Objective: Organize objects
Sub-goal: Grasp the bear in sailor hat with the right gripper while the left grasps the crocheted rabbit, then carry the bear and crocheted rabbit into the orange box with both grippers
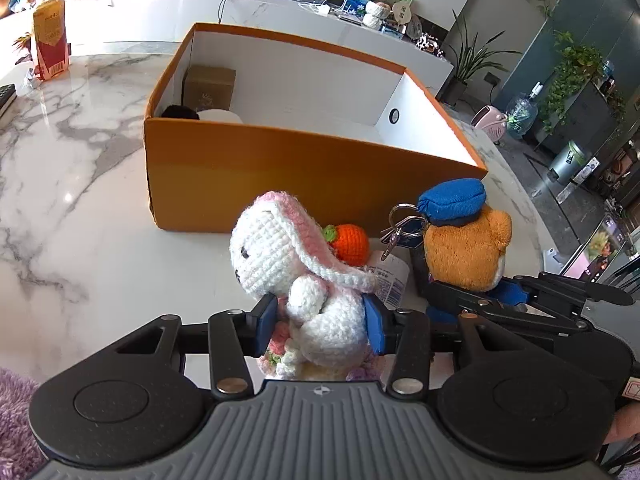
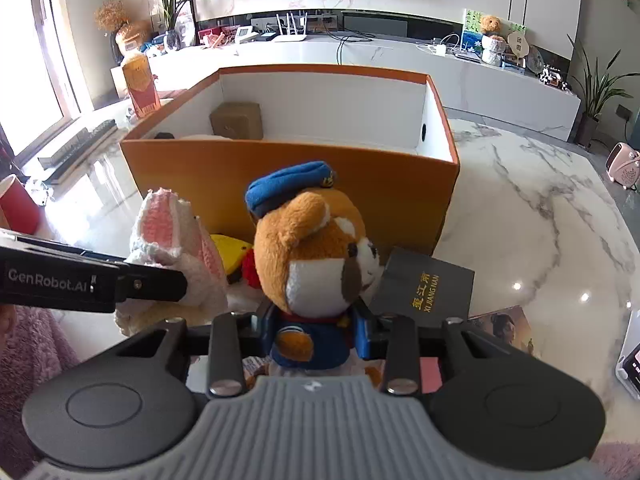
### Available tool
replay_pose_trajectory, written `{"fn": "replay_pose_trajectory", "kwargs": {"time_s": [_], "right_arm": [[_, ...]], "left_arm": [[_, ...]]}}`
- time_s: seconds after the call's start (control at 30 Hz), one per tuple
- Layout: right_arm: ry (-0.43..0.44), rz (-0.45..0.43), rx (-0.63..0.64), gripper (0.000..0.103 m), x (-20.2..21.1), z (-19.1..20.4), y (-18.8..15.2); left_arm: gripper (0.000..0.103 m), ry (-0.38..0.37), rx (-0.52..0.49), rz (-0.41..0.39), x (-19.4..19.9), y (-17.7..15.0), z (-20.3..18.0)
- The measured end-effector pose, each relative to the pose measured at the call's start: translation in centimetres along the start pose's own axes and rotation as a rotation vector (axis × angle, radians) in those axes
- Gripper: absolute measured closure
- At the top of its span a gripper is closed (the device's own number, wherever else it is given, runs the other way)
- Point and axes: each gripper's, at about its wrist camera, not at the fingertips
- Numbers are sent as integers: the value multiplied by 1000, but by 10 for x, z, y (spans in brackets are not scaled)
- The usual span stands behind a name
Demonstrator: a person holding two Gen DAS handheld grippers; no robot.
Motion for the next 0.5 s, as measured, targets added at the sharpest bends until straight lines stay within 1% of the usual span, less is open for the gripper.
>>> {"fn": "replay_pose_trajectory", "kwargs": {"time_s": [0.17,0.27,0.37,0.5], "right_arm": [[69,-30,-36,64,24,-3,20],[124,-46,-47,64,37,-6,37],[170,-50,-57,64,46,-10,58],[224,-46,-90,64,48,-19,89]], "left_arm": [[50,-46,-54,-38,30,6,-14],[50,-64,-93,-66,48,16,-20],[50,-78,-124,-90,61,34,-21],[50,-86,-142,-112,72,66,-15]]}}
Point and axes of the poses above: each gripper's, at about its wrist camera, not at the fingertips, and x roughly against the way its jaws point, z to its left, y to its top, and after that the axes turned 11 degrees about -y, right-handed
